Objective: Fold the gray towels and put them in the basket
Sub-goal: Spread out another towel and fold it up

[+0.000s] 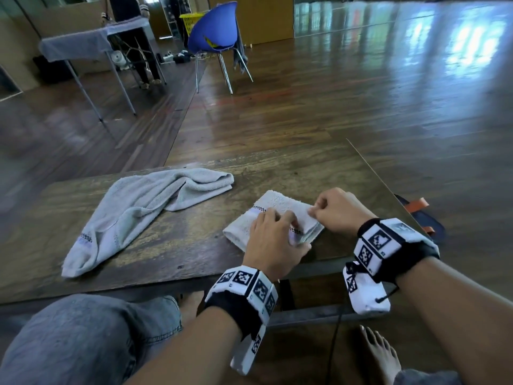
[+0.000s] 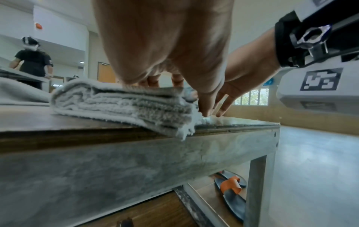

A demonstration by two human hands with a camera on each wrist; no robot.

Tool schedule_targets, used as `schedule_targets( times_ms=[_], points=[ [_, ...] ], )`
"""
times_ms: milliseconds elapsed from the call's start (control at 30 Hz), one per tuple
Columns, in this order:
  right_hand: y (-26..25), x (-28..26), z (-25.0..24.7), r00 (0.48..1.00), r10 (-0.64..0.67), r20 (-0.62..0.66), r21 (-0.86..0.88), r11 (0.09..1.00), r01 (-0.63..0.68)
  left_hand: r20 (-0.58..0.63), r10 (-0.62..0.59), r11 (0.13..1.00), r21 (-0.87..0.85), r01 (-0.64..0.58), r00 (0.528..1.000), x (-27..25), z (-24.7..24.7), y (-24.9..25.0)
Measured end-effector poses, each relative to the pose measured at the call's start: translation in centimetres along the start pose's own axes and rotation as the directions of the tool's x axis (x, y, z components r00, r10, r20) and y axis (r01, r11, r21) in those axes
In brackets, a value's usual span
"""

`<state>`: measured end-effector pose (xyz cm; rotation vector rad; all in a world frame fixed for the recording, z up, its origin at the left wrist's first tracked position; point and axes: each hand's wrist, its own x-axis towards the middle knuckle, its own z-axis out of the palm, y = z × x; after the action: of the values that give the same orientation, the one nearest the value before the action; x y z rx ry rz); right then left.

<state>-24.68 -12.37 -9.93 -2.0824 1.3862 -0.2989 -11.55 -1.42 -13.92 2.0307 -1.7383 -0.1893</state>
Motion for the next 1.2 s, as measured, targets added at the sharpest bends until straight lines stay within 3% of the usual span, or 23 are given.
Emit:
schedule_targets(
  times_ms=[100, 200, 333, 467, 533, 600, 667, 733, 833, 933, 1000, 1200],
  points=[
    [-0.3, 0.0, -0.1, 0.996, -0.064, -0.056, 0.133, 0.989, 0.071, -0.044, -0.026, 0.996, -0.09, 0.022, 0.999, -0.2, -0.5, 0.3],
    [-0.6, 0.0, -0.1, 0.997, -0.074, -0.028, 0.241, 0.967, 0.079, -0.073, -0.072, 0.99, -0.123, 0.063, 0.995, -0.3, -0.9, 0.9],
    [-1.0, -0.6, -0.1, 0.998, -0.003, 0.061, 0.579, 0.814, -0.033, -0.078, -0.097, 0.991, -0.098, 0.09, 0.992, -0.4, -1.2, 1.5],
    [-1.1, -0.8, -0.5, 0.997, 0.062, 0.049, 0.695, 0.714, -0.079, -0.11, -0.054, 0.998, -0.035, 0.051, 0.992, -0.6, -1.3, 1.3],
    [-0.9, -0.8, -0.7, 0.998, 0.04, 0.052, 0.573, 0.817, -0.063, -0.073, -0.025, 1.0, -0.02, 0.024, 0.997, -0.8, -1.6, 1.0],
    [0.1, -0.9, -0.5, 1.0, 0.013, 0.016, 0.259, 0.966, -0.017, 0.038, -0.017, 0.999, -0.026, 0.018, 0.999, -1.1, -1.3, 0.5],
    [0.7, -1.3, -0.3, 0.998, -0.041, -0.038, 0.012, 0.999, 0.041, 0.114, -0.03, 0.999, -0.015, 0.031, 0.993, -1.4, -1.1, 0.2],
    [0.9, -1.7, 0.0, 0.98, -0.165, -0.115, -0.13, 0.98, 0.15, 0.109, -0.039, 0.999, -0.018, 0.041, 0.993, -1.6, -1.0, 0.3],
    [0.2, -2.1, 0.6, 0.955, -0.282, -0.093, -0.157, 0.951, 0.266, 0.094, -0.032, 0.999, 0.0, 0.032, 0.995, -1.7, -0.9, 0.3],
    [0.0, -2.0, 1.9, 0.972, -0.221, 0.078, -0.207, 0.95, 0.233, 0.086, 0.013, 1.0, -0.009, -0.013, 0.996, -1.7, -1.1, 0.5],
    [0.2, -1.8, 2.3, 0.974, -0.208, 0.093, -0.239, 0.945, 0.225, 0.122, 0.003, 1.0, 0.0, -0.003, 0.992, -1.3, -1.7, 0.4],
    [0.1, -1.6, 2.3, 0.965, -0.247, 0.088, -0.231, 0.937, 0.26, 0.047, -0.253, 0.965, 0.08, 0.249, 0.966, 0.6, -2.6, -1.9]
  ],
)
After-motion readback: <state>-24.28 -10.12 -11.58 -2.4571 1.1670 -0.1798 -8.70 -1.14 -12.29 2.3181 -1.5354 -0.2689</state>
